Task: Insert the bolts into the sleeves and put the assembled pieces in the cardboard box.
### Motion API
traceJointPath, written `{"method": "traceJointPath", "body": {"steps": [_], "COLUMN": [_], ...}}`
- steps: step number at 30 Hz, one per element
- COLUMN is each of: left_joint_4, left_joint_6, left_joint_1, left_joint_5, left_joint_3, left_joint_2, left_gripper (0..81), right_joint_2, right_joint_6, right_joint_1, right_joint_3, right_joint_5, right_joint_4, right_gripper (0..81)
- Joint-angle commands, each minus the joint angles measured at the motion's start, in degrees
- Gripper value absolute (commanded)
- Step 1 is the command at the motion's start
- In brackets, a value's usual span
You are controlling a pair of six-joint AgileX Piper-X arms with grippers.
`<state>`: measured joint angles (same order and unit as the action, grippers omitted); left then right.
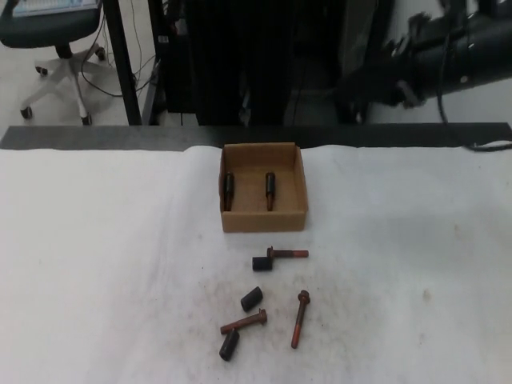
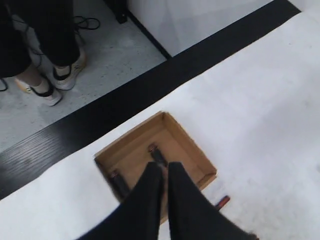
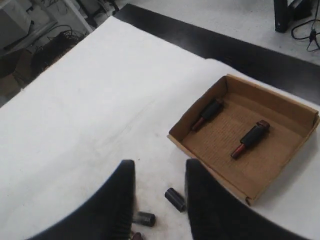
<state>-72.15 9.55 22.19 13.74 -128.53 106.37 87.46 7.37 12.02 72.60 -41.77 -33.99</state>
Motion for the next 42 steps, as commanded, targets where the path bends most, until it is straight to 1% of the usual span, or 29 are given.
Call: {"method": "traceJointPath", "body": {"steps": [1,4,6,8,11,13,15,17,18,19,20,21,22,24,26,28,30,36,39,41,42], "left_joint_4": [-5.1,-6.1,-6.1,-4.6,3.8,14.3,25.9,37.8,43.7,48.8,52.7,55.0,55.7,55.7,55.4,54.6,52.9,43.6,40.6,40.8,40.8], "left_joint_6": [2.5,3.4,3.8,4.0,2.5,-1.7,-6.4,-10.9,-14.3,-18.3,-21.4,-23.7,-23.4,-20.3,-15.9,-13.6,-13.3,-16.8,-16.8,-16.8,-16.8], "left_joint_1": [0.1,0.1,0.1,0.1,0.1,0.1,0.1,0.1,0.1,0.3,0.7,1.4,2.3,4.3,7.2,10.1,12.5,18.1,21.2,23.4,23.9], "left_joint_5": [-7.2,-11.7,-12.7,-12.7,-12.6,-12.0,-8.0,0.1,6.2,11.5,14.2,14.1,12.8,8.8,5.9,3.2,0.3,0.3,0.5,0.5,0.4], "left_joint_3": [3.9,10.8,17.3,25.5,43.1,56.1,67.2,77.3,81.0,83.9,85.6,86.8,87.1,86.3,84.3,81.8,78.7,70.4,67.4,66.2,65.7], "left_joint_2": [-5.1,-11.7,-15.9,-20.7,-28.8,-34.4,-38.8,-40.9,-41.1,-40.7,-40.0,-39.2,-38.0,-35.3,-32.1,-28.8,-25.0,-12.9,-8.2,-5.9,-4.9], "left_gripper": [4.4,3.4,1.7,0.2,0.2,0.2,0.2,0.2,0.2,0.2,0.2,0.2,0.2,0.2,0.2,0.2,0.2,0.7,8.3,16.7,23.1], "right_joint_2": [1.2,2.8,3.7,4.1,4.3,4.3,4.3,4.3,4.3,4.3,4.3,4.3,4.1,3.9,3.6,3.0,2.2,0.7,0.4,0.3,0.3], "right_joint_6": [1.7,1.7,1.7,1.7,1.7,1.7,1.6,-0.6,-1.9,-3.0,-3.0,-3.0,-3.0,-3.0,-3.3,-3.8,-3.8,-3.9,-3.9,-3.9,-3.9], "right_joint_1": [0.8,2.2,3.4,4.5,6.2,7.5,8.6,9.3,9.4,9.4,9.4,9.4,8.8,7.8,6.6,5.3,4.3,2.5,2.1,1.8,1.7], "right_joint_3": [0.2,0.2,0.2,0.2,0.2,0.2,0.2,0.2,0.2,0.2,0.3,0.3,0.3,0.3,0.3,0.3,0.3,0.3,0.3,0.3,0.3], "right_joint_5": [0.7,7.3,11.4,13.7,14.3,14.5,14.5,16.9,18.6,21.8,24.1,27.3,30.4,33.0,32.9,32.9,32.9,32.9,32.9,32.9,32.9], "right_joint_4": [-3.0,-8.6,-13.1,-16.4,-18.7,-18.7,-18.7,-18.9,-18.9,-18.9,-19.0,-19.0,-19.2,-19.9,-21.1,-22.4,-23.0,-23.3,-23.3,-23.3,-23.3], "right_gripper": [32.0,32.0,32.0,32.0,32.0,32.0,32.0,32.0,32.0,32.0,32.0,32.0,32.0,32.0,32.0,32.0,32.0,32.0,32.0,32.0,32.0]}}
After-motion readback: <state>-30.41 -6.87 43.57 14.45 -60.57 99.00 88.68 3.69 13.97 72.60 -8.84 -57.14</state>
